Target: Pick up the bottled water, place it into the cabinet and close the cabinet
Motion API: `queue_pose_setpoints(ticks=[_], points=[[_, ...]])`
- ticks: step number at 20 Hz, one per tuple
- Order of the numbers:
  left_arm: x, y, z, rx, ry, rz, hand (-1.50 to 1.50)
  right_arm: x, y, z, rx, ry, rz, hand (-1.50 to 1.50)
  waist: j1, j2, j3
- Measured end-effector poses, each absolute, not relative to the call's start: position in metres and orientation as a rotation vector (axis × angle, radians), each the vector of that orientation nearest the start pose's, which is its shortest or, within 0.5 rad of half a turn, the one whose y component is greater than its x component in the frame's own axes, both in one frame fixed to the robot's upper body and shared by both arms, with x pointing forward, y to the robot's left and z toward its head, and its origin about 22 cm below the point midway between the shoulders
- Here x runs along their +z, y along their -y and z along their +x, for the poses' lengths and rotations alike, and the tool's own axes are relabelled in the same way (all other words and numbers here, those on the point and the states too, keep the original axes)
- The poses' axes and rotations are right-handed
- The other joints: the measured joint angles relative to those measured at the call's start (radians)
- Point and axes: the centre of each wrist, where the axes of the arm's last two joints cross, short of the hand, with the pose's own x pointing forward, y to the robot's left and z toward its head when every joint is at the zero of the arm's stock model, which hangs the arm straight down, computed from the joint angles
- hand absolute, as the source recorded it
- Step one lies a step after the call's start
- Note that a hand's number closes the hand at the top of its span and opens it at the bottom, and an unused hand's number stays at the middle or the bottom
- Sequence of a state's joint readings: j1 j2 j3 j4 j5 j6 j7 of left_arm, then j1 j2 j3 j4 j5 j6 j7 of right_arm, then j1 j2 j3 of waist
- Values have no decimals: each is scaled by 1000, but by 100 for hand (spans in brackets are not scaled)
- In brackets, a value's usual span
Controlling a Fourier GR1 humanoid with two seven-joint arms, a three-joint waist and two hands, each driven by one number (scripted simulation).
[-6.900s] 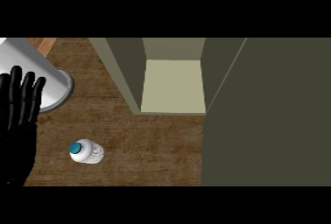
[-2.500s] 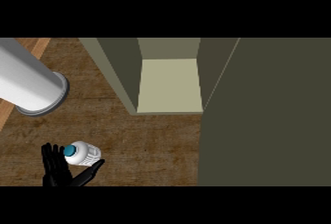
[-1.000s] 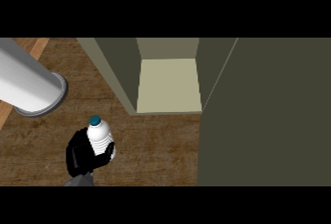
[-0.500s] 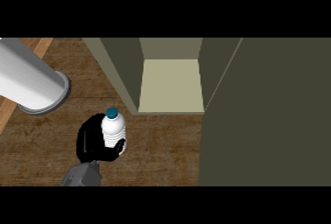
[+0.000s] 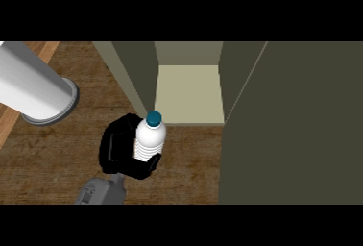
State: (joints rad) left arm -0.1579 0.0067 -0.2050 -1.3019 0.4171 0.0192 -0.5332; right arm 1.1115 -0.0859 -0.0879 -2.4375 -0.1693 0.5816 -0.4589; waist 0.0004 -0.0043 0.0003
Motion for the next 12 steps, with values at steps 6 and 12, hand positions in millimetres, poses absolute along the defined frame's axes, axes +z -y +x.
queue_pose_setpoints(ticks=[6,12], points=[[20,-114,267,147,1884,-463,150,100,288,7,211,1847,124,-150,-5,2,0],[66,-82,264,132,1876,-436,150,99,287,9,201,1847,130,-150,-11,2,0]])
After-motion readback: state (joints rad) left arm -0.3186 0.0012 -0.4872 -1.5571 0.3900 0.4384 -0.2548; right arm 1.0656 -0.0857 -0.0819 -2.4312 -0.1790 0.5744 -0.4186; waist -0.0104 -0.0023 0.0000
